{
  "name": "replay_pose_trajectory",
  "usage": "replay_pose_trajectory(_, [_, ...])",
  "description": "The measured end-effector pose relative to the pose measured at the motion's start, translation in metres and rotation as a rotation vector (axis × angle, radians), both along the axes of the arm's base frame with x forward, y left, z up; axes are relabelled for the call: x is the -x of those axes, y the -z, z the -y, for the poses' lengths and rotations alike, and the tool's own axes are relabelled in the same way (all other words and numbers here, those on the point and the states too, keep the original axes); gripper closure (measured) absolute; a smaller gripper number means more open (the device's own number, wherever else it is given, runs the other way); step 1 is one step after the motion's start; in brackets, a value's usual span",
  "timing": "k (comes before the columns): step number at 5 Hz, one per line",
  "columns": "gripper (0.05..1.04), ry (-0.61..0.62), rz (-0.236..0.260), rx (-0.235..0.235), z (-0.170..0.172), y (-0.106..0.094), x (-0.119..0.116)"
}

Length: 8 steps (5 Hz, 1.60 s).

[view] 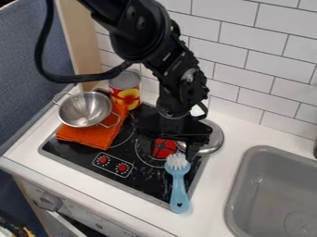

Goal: Moved the can to the left side of the blue brush

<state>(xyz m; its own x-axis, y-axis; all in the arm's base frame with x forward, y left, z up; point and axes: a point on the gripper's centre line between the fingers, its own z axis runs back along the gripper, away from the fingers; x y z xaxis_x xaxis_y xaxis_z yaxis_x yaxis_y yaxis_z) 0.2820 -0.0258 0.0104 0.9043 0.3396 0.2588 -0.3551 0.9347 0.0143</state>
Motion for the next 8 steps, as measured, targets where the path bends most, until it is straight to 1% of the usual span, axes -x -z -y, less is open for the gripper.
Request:
replay_pose_trajectory(1, [0.083, -0.005, -0.023, -0.004, -0.001, 0.007, 0.002])
replay_pose_trajectory(2, [0.083, -0.064, -0.020, -0.019, -0.006, 0.006, 0.000])
replay_pose_trajectory(3, [0.083, -0.181, -0.028, -0.011, -0.027, 0.006, -0.013])
replay_pose_trajectory(4, [0.083, -0.247, -0.004, -0.010, -0.038, 0.002, -0.026])
replay_pose_trajectory(5, [0.083, -0.356, -0.004, 0.002, -0.060, 0.001, -0.039])
replay_pose_trajectory(6, [0.083, -0.453, 0.059, 0.024, -0.080, -0.011, -0.055])
replay_pose_trajectory(7, [0.083, -0.550, 0.131, 0.047, -0.104, -0.018, -0.065])
replay_pose_trajectory(8, [0.083, -0.595, 0.169, 0.051, -0.117, -0.024, -0.075])
